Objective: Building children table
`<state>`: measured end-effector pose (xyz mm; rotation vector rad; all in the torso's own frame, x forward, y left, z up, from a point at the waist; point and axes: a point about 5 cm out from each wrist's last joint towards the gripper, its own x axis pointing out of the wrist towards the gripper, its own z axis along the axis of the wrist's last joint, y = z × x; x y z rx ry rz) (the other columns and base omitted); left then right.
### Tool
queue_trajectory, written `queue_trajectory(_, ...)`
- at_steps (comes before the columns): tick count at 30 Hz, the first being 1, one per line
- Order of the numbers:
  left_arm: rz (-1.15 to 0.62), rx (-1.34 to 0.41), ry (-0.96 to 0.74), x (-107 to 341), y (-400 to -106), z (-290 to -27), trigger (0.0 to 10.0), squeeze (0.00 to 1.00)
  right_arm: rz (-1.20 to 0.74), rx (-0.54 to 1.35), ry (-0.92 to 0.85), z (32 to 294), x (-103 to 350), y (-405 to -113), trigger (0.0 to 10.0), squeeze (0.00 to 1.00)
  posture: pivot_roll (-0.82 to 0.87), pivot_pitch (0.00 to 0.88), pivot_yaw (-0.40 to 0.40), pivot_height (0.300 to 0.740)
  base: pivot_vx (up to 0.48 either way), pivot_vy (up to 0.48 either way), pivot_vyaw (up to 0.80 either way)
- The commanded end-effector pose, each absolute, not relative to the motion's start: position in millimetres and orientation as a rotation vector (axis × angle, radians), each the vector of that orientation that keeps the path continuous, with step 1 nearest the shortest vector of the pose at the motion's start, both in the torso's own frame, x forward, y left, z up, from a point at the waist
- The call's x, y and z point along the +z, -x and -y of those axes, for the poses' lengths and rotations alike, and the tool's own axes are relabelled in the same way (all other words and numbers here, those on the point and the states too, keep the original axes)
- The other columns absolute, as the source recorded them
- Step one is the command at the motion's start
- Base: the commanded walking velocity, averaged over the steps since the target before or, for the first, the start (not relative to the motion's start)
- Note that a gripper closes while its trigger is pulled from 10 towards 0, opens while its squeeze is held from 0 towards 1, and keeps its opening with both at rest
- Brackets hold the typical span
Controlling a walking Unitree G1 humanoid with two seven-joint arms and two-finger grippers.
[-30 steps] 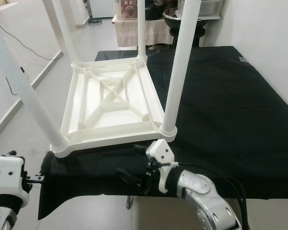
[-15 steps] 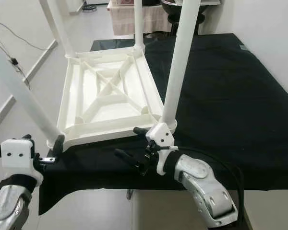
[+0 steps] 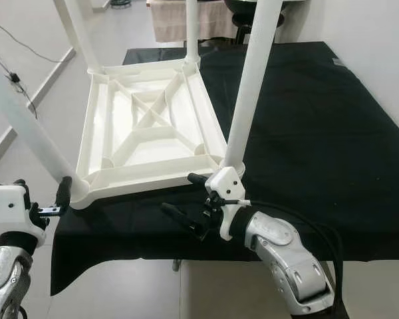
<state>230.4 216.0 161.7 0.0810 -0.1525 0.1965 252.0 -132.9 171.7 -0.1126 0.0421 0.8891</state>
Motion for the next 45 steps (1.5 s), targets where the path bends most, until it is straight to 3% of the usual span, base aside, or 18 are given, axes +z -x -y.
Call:
queue_trajectory(1, 0.149, 0.210, -0.105, 159, -233, -224, 10.0, 0.00, -0.035, 0.896, 0.100, 131, 175, -250, 10.0, 0.00, -0.08, 0.168, 0.027, 0.740, 0.000, 0.000, 0.00)
queue_trajectory(23, 0.146, 0.191, -0.079, 142, -272, -242, 10.0, 0.00, 0.044, 0.853, 0.074, 132, 205, -256, 10.0, 0.00, -0.13, 0.196, 0.023, 0.740, 0.000, 0.000, 0.00)
queue_trajectory(24, 0.147, 0.181, -0.070, 141, -274, -241, 0.0, 0.00, 0.061, 0.839, 0.067, 136, 210, -258, 10.0, 0.00, -0.14, 0.200, 0.023, 0.740, 0.000, 0.000, 0.00)
queue_trajectory(35, 0.155, 0.149, -0.046, 137, -288, -235, 0.0, 0.00, 0.159, 0.836, 0.022, 179, 252, -262, 10.0, 0.00, -0.17, 0.205, 0.031, 0.740, 0.000, 0.000, 0.00)
queue_trajectory(38, 0.148, 0.148, -0.028, 133, -288, -237, 0.0, 0.00, 0.373, 0.731, -0.108, 207, 306, -268, 10.0, 0.00, -0.17, 0.205, 0.040, 0.740, 0.000, 0.000, 0.00)
queue_trajectory(45, 0.151, 0.148, -0.024, 131, -288, -238, 0.0, 0.00, 0.510, 0.656, -0.153, 216, 339, -272, 10.0, 0.00, -0.16, 0.200, 0.043, 0.740, 0.000, 0.000, 0.00)
